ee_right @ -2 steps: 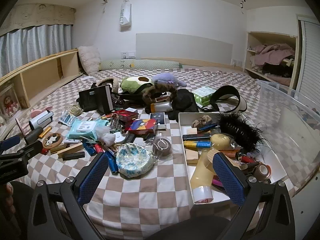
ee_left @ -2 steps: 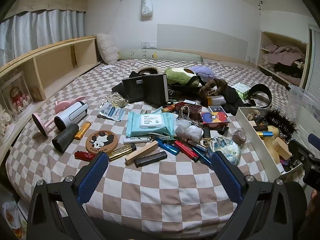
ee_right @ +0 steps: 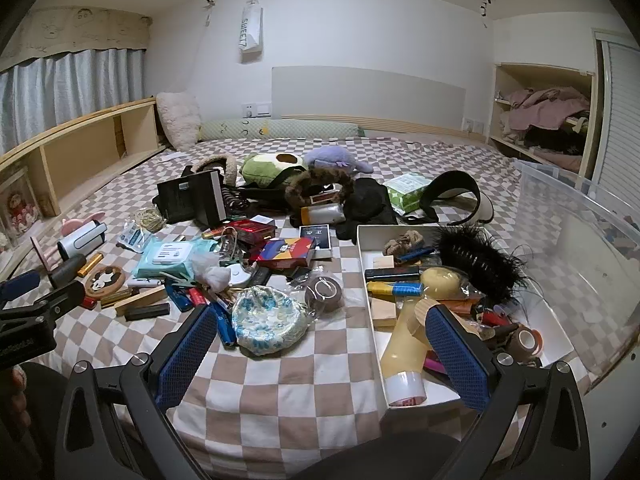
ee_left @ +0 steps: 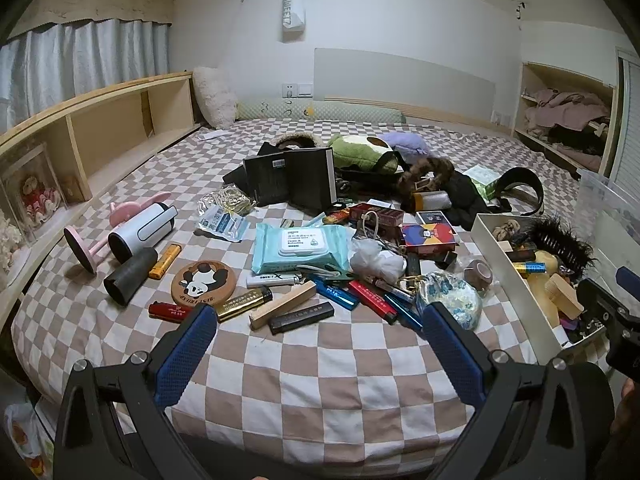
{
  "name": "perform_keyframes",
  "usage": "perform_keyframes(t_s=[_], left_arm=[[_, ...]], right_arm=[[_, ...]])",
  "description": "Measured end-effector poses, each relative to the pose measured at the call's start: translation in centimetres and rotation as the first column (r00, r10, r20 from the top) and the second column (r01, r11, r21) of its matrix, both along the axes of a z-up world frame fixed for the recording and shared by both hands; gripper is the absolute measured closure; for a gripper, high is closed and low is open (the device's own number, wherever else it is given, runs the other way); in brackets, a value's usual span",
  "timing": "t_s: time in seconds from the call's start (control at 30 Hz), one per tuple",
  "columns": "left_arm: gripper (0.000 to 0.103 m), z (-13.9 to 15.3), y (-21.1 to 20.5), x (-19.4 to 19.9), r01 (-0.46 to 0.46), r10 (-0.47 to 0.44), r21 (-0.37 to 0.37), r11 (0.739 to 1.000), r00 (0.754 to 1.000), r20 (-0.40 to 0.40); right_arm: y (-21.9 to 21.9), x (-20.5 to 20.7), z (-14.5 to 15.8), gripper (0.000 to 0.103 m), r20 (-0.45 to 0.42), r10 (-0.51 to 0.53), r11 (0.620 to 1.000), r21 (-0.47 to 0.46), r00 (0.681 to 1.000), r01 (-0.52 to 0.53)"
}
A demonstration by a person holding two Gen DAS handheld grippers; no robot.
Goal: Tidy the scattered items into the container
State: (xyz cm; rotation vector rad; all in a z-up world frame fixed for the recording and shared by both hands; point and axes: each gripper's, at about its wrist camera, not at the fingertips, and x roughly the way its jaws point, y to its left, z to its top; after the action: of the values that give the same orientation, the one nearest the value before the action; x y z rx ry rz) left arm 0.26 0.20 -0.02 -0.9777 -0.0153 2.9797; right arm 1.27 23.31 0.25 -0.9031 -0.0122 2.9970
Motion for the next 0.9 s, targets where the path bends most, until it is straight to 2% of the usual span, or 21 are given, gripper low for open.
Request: perform_keyframes(t_s=[0.9], left_arm=[[0.000, -0.34, 0.02, 0.18, 0.000, 0.000, 0.000, 1.000, 1.000, 0.015]], right_arm=[[0.37, -0.30, -0.28, 0.000, 0.002, 0.001, 1.000, -0.003, 1.000, -0.001]])
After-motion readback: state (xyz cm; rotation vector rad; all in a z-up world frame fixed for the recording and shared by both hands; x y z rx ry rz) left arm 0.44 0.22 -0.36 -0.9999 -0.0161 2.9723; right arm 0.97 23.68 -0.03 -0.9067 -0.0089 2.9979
